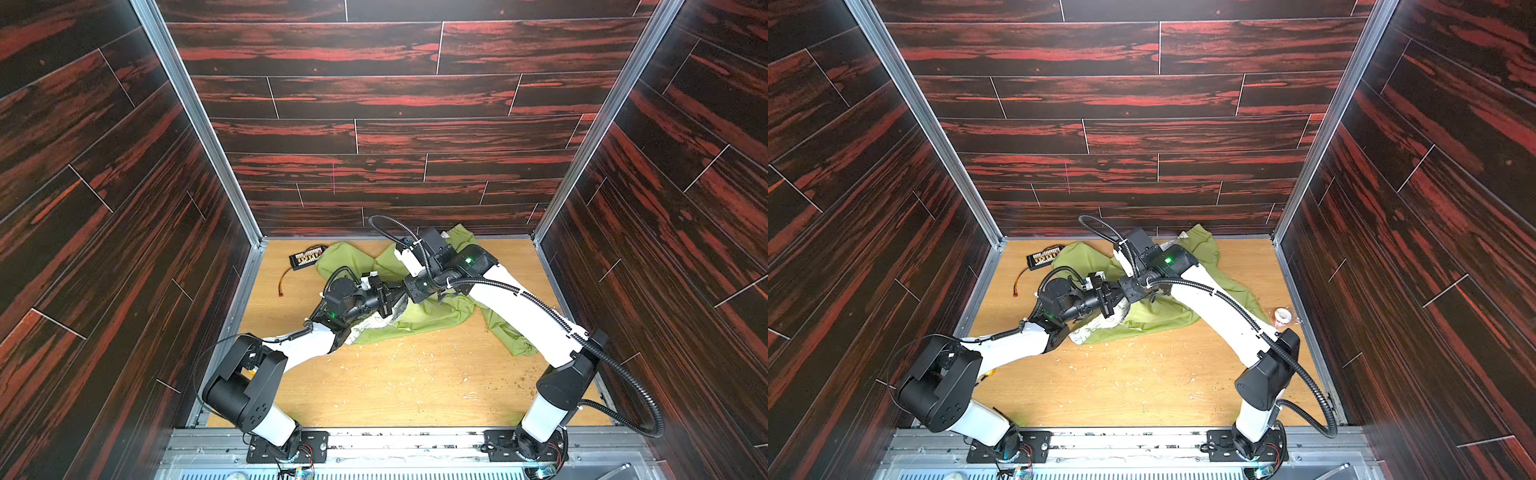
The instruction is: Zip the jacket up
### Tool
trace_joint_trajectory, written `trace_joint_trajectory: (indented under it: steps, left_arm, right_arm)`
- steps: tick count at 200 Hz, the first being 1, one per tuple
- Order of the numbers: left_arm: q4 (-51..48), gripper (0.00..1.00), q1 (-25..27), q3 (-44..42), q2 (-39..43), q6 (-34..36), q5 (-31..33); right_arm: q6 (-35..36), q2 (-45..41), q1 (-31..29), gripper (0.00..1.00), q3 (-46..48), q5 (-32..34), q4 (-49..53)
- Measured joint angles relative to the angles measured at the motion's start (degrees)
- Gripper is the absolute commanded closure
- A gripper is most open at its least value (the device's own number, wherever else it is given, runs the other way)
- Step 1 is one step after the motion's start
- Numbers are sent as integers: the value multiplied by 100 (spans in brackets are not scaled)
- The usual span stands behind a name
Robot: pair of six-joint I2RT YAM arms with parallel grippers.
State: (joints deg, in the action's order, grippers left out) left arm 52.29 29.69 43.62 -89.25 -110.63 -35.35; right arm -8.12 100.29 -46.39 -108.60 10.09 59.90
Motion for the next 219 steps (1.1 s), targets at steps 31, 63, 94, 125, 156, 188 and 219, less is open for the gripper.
trace_joint_trajectory:
  steps: [31, 63, 94, 125, 156, 188, 219]
  left_arm:
    - [0, 100, 0, -2, 0, 0, -4]
    - [0, 100, 9, -9, 0, 0, -24]
    - [-2, 100, 17, -26, 0, 0, -26]
    - [-2, 100, 24, -44, 0, 0, -35]
    - [-26, 100, 50, -66, 0, 2, -35]
    - [-48, 100, 70, -76, 0, 0, -35]
    - [-94, 100, 70, -76, 2, 0, -17]
  right_arm:
    - [-24, -9, 17, 84, 2, 4, -44]
    - [-61, -13, 66, 90, 31, 2, -127]
    - [-103, -31, 131, 100, 111, -2, -195]
    - [-144, -142, 247, 100, 363, -66, -361]
    - [-238, -391, 407, 100, 874, -275, -741]
    - [-350, -684, 509, 100, 1390, -503, -1202]
    - [-457, -793, 610, 100, 1650, -660, -1526]
